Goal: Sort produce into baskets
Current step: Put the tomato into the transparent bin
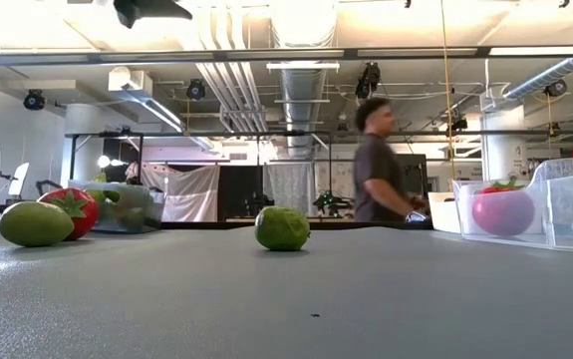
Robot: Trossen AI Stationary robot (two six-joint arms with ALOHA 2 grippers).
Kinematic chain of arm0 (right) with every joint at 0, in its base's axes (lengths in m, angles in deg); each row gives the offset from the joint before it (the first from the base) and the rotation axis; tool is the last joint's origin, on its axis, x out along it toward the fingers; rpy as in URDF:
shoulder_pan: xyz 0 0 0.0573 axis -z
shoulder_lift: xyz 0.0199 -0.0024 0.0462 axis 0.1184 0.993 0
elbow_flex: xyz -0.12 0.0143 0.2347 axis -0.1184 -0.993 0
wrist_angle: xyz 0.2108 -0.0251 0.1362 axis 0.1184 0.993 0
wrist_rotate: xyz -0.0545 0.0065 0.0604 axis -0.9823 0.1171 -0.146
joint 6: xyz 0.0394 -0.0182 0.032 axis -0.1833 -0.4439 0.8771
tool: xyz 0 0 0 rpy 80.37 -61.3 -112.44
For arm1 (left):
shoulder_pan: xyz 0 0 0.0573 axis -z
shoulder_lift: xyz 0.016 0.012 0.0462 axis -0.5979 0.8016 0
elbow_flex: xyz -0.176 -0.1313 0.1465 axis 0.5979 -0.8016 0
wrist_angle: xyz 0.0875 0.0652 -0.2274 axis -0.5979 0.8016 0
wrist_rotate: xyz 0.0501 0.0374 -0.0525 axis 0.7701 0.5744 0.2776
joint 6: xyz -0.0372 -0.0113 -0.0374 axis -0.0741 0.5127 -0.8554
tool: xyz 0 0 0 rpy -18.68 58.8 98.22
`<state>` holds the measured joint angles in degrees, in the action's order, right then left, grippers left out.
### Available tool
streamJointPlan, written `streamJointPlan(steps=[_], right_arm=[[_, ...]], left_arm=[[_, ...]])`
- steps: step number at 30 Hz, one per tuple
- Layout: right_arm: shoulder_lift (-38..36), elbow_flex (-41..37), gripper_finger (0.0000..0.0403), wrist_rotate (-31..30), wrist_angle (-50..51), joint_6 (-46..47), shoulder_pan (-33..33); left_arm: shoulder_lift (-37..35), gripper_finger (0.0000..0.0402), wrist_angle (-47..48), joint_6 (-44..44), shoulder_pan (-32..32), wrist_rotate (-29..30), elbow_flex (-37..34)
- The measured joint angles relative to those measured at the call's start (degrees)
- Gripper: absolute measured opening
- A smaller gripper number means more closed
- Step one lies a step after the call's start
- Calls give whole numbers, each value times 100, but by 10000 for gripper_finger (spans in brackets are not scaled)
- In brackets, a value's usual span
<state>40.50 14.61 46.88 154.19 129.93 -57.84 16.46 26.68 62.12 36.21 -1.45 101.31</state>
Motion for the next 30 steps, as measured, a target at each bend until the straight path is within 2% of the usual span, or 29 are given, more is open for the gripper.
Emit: streamJointPlan(steps=[5, 12, 17, 20, 23, 30], right_arm=[[374, -33, 368, 573, -608, 174, -109], [728, -259, 368, 964, -615, -4, -243], [693, -685, 368, 989, -760, -219, -247], [610, -939, 368, 1314, -810, -382, -249], [514, -1103, 368, 1382, -886, -494, -260], [331, -1873, 368, 1543, -1913, -619, -285]], left_arm=[[78, 256, -4, -3, 14, -273, 0], [123, 256, -22, -125, 17, -276, 0], [138, 256, -24, -136, 17, -277, 0], [143, 256, -20, -175, 20, -307, 0], [143, 256, -13, -184, 20, -418, 0], [143, 256, -2, -200, 37, -422, 0]])
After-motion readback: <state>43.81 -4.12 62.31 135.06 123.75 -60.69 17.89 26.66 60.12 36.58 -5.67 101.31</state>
